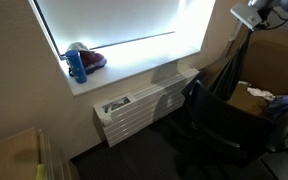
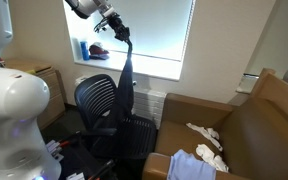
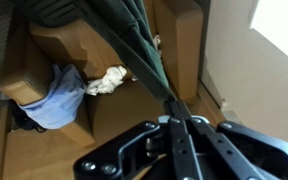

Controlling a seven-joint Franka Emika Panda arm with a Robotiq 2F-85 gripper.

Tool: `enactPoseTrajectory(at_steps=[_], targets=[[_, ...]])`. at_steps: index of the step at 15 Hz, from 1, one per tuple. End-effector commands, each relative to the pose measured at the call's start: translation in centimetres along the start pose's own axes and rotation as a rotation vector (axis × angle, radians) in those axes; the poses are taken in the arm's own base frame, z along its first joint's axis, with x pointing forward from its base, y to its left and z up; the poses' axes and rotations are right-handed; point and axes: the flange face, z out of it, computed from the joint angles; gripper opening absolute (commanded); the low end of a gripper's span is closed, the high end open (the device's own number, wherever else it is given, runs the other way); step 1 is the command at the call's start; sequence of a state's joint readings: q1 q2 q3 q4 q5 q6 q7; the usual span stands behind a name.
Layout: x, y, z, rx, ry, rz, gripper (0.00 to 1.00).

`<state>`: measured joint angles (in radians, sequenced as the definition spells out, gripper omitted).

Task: Put the black cloth on the armchair

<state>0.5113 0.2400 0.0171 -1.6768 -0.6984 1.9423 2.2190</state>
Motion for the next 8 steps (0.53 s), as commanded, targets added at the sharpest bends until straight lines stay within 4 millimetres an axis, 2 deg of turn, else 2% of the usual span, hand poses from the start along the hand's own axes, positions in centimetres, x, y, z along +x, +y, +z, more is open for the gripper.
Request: enactPoseTrajectory(at_steps=[1,5,8], targets=[[-1.4,0.1,8.9,-0.157,-0.135,-0.007,0.0],[-4.5,0.8,17.8,-0.296,-0.322,-0.008,0.0],[-6.3,1.7,23.4,-0.35,-0.476,0.039,0.0]])
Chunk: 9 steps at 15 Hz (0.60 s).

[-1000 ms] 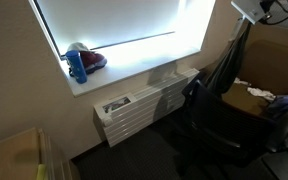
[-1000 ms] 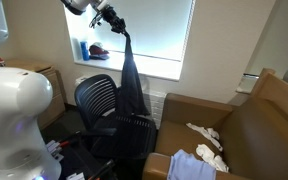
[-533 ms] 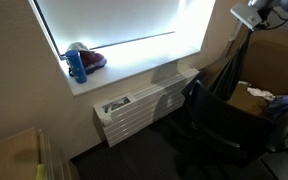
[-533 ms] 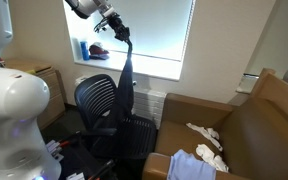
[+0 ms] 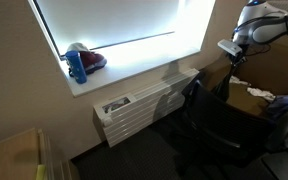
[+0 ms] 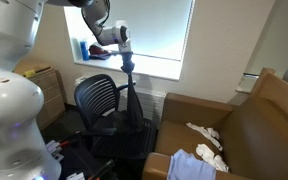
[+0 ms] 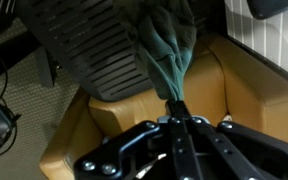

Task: Put the black cloth on the armchair

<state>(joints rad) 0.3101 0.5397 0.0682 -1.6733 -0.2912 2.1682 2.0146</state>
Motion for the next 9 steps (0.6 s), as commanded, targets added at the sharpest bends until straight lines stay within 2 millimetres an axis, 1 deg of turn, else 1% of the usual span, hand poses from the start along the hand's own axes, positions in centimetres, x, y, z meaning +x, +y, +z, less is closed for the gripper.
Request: enactPoseTrajectory(at_steps=[1,3,4,5,6,7,8,9], targets=[[0.2,-1.6,5.4,-0.039,-0.192,0.02,0.0],[0.6,-1.9,8.2,-0.063,-0.298,0.046,0.01],[0.8,-2.1,9.5,-0.076,-0.324,0.053,0.26],[0.4,-1.2,8.1,-0.073,-0.251,0.049,0.02],[0.7,-1.4,9.3,-0.083,-0.274,0.054,0.06],[0.9,-1.5,9.9,-0.087,-0.282,0.058,0.12],[0.9,-1.6,10.0,-0.088,-0.285,0.061,0.21],[0.9,-1.7,9.9,-0.085,-0.288,0.06,0.26]])
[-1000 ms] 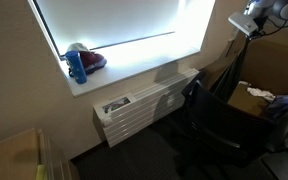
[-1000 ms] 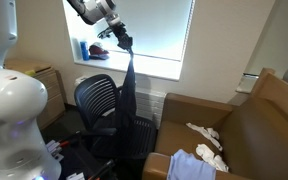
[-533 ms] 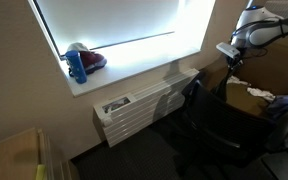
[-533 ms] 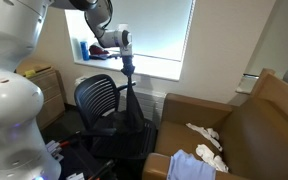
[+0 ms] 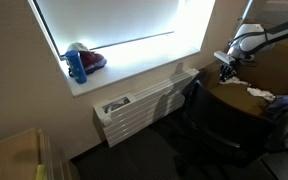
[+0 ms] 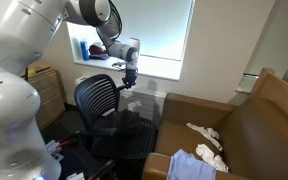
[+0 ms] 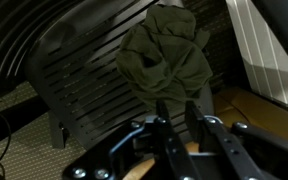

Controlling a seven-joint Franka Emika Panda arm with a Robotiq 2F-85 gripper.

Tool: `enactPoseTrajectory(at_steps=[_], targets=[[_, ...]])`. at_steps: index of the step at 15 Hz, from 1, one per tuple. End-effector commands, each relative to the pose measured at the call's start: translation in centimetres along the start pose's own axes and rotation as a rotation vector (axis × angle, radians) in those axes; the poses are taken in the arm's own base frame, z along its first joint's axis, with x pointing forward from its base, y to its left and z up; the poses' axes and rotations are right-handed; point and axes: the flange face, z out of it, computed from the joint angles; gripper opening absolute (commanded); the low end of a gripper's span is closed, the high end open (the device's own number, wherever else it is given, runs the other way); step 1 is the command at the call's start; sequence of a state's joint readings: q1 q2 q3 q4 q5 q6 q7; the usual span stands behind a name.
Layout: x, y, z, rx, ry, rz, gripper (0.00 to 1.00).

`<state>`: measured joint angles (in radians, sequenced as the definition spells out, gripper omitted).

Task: Put the black cloth on the armchair

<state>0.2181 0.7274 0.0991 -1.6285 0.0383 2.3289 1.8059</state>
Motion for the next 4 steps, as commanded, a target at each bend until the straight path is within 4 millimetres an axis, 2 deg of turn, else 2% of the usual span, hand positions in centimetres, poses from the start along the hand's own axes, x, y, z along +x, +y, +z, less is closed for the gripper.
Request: enactPoseTrajectory(at_steps=[1,4], targets=[[-0.21,-0.11,-0.18,0.002,-0.003,-0.002,0.26],[-0.37,-0.16,-0.31,0.004,-0.005,-0.003,0.26]])
